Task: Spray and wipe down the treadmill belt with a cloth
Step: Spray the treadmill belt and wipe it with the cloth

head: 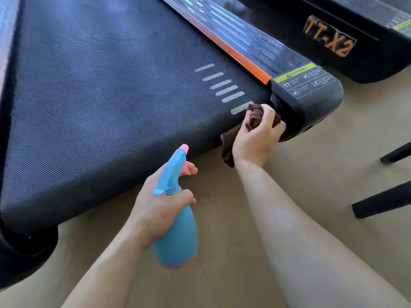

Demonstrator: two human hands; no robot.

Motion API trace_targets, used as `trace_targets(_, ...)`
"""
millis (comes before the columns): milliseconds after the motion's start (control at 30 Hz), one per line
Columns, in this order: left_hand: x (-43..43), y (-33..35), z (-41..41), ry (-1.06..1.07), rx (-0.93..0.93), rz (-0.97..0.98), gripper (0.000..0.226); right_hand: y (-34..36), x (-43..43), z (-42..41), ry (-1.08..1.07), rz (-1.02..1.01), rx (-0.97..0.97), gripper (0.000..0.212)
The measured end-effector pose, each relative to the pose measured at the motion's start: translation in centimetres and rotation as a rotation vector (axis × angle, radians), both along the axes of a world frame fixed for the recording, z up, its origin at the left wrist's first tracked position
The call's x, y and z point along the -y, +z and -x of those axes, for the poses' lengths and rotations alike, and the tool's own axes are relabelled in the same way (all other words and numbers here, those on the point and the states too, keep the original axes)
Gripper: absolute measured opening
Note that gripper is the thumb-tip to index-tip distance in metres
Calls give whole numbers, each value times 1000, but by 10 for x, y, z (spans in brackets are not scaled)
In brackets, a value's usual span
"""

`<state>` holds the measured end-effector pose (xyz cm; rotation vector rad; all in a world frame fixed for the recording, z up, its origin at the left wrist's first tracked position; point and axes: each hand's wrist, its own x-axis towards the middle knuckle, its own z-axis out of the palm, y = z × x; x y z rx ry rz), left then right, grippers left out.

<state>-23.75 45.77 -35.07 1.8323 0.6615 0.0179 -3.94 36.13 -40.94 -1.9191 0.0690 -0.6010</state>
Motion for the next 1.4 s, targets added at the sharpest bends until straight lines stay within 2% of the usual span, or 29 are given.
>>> trace_targets(67,-3,-2,2,9,-4,-12,70,-1,1,12,67,82,88,29)
trace_targets(133,-5,-3,5,23,-2,-16,70,-9,1,35,261,237,240,32)
trace_targets(200,-7,-5,7,35,3,-8,67,-15,3,45,389,358,298,34)
trace_targets(300,-8,-6,8,51,5,-5,65,-7,4,22,328,422,297,34)
trace_targets(467,-11,-5,21,68,9,9,66,8,-13,13,126,397,199,27)
trace_targets(533,-13,-2,26,94,14,20,69,5,-22,33,186,403,242,27)
trace_targets(667,-16,3,29,159,30,26,70,-1,-24,58,507,622,438,32)
trace_targets(733,-19,3,31,188,40,25,70,9,-18,36,508,688,448,33)
trace_targets(833,-20,4,35,207,53,23,70,29,-9,-10,272,622,235,34)
trace_targets(900,-19,3,37,218,48,32,70,33,-12,-9,206,578,157,35)
trace_targets(933,-18,3,39,226,41,35,70,30,-17,4,241,583,187,36)
trace_targets(1100,-16,5,42,265,12,60,76,9,-43,66,679,670,516,34)
trace_targets(1167,-17,5,47,268,13,54,76,20,-39,41,659,707,515,34)
trace_targets(1300,-16,9,58,282,-16,47,69,37,-28,-6,371,601,235,34)
trace_targets(1333,-15,10,61,296,-18,49,66,36,-33,1,355,604,218,34)
trace_targets(1400,-9,17,65,340,-25,53,65,30,-49,33,507,635,302,34)
